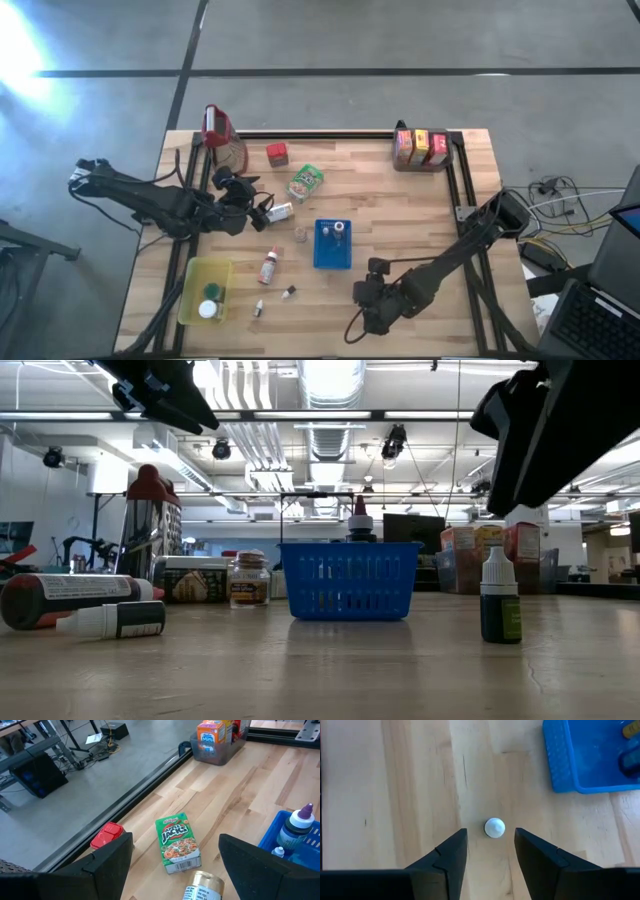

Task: Pick & Place Kitchen Items
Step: Put the small green food coloring bottle into the blue bin

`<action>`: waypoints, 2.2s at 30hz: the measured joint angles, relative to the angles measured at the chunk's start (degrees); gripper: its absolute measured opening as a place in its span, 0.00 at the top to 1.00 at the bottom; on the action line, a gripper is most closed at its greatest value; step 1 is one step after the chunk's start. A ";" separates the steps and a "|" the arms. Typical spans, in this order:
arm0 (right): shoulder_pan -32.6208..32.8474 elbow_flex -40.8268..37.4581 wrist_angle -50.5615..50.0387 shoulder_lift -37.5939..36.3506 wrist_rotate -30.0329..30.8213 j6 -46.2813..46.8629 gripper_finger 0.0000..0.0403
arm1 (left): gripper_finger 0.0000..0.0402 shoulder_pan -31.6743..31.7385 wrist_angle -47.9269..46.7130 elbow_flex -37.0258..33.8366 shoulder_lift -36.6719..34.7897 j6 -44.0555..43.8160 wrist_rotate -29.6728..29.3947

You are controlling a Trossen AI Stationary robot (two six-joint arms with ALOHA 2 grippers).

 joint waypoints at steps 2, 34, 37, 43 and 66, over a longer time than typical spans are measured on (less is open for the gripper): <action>-0.39 -0.59 0.12 -0.01 0.02 0.43 0.58 | 0.25 0.02 0.00 0.00 -0.01 0.00 0.00; -2.61 -10.84 15.14 -0.06 -2.52 2.12 0.58 | 0.25 0.02 0.01 0.00 0.00 0.00 0.00; -2.69 -11.22 16.11 -0.05 -2.53 1.88 0.60 | 0.25 0.02 0.00 0.00 0.00 0.00 0.00; -2.82 -11.60 16.64 -0.06 -2.51 1.66 0.68 | 0.25 0.01 0.00 0.00 0.00 0.00 0.00; -2.93 -11.81 17.43 -0.06 -2.51 0.86 0.80 | 0.25 0.02 0.02 0.00 0.00 0.00 0.00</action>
